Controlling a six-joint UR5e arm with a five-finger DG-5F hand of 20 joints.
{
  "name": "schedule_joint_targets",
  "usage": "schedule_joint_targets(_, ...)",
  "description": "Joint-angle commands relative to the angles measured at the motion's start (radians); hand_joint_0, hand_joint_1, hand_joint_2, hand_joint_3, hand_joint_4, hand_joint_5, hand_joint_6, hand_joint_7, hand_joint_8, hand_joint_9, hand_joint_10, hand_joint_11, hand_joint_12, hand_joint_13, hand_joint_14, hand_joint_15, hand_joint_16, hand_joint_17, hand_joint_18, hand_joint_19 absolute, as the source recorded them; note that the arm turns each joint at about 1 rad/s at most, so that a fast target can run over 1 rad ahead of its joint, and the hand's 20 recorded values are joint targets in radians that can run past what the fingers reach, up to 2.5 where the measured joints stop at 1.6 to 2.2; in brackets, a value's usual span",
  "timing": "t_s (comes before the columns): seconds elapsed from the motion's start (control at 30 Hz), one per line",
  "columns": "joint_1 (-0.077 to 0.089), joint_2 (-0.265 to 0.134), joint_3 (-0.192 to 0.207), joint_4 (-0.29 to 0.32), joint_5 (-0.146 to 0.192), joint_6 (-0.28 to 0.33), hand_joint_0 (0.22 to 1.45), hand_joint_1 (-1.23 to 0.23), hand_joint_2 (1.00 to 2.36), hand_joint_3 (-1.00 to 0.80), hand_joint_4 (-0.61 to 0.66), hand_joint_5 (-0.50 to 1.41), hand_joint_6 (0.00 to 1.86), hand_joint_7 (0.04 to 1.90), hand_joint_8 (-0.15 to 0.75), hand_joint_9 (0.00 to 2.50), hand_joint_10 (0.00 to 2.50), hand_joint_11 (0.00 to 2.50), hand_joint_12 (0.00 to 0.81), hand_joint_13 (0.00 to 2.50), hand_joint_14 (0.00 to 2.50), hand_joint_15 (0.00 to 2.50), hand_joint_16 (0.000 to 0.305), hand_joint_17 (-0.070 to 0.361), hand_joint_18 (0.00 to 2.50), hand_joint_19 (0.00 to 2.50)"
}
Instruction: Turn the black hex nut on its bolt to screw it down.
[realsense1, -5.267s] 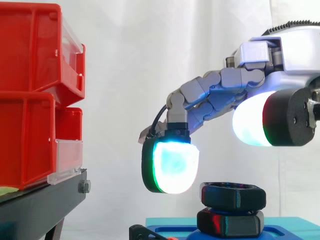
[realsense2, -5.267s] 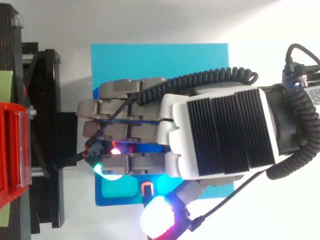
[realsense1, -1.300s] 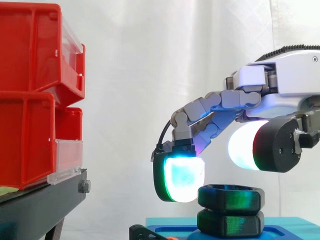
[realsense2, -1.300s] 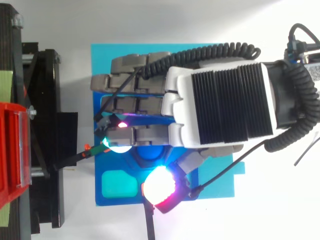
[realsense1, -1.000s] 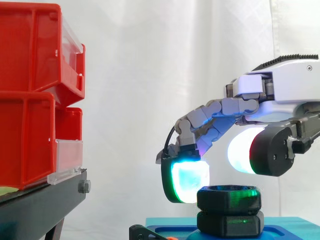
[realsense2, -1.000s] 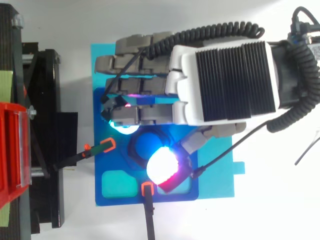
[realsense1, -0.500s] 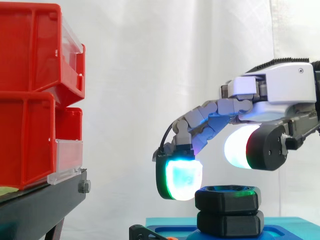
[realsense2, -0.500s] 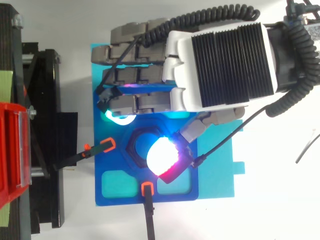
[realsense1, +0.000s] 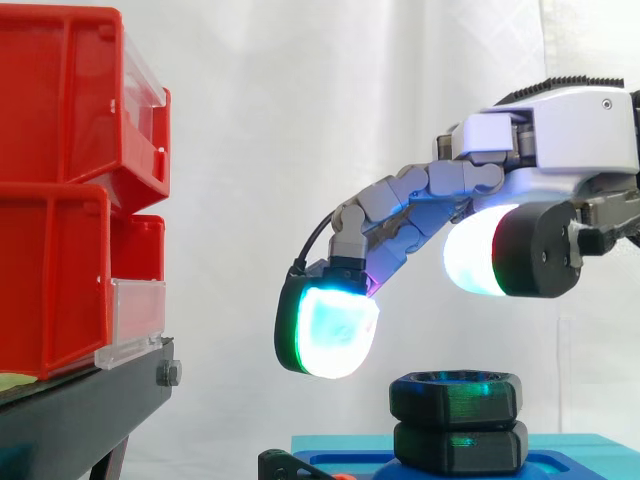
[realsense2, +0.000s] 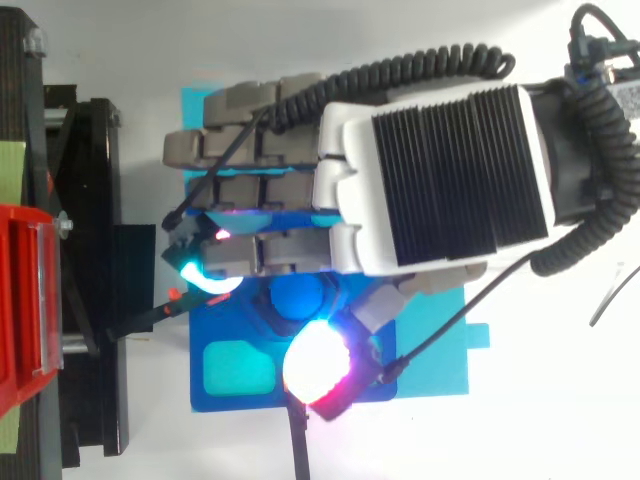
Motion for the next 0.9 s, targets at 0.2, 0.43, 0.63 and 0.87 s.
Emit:
schedule_joint_targets(0.2, 0.044, -0.002, 0.000, 0.002, 0.029, 0.005, 0.52, -0.18, 1.00, -0.50, 0.15, -0.05, 0.50, 0.96, 0.235, 0.67, 0.00, 0.00, 0.310, 0.45, 0.00, 0.00, 0.046, 0.104, 0.41, 0.33)
schedule_joint_targets(0.43, 0.061, -0.002, 0.000, -0.005, 0.041, 0.005, 0.52, -0.18, 1.00, -0.50, 0.15, -0.04, 0.50, 0.98, 0.234, 0.67, 0.00, 0.00, 0.308, 0.44, 0.00, 0.00, 0.046, 0.102, 0.41, 0.33)
schedule_joint_targets(0.63, 0.070, -0.002, 0.000, -0.016, 0.038, -0.001, 0.52, -0.18, 1.00, -0.50, 0.13, -0.04, 0.50, 1.02, 0.234, 0.68, 0.00, 0.00, 0.306, 0.44, 0.00, 0.00, 0.045, 0.102, 0.41, 0.32)
schedule_joint_targets(0.87, 0.070, 0.000, 0.000, -0.031, 0.038, -0.018, 0.52, -0.18, 1.00, -0.50, 0.12, -0.03, 0.50, 1.07, 0.236, 0.68, 0.00, 0.00, 0.305, 0.45, 0.00, 0.00, 0.045, 0.101, 0.41, 0.33)
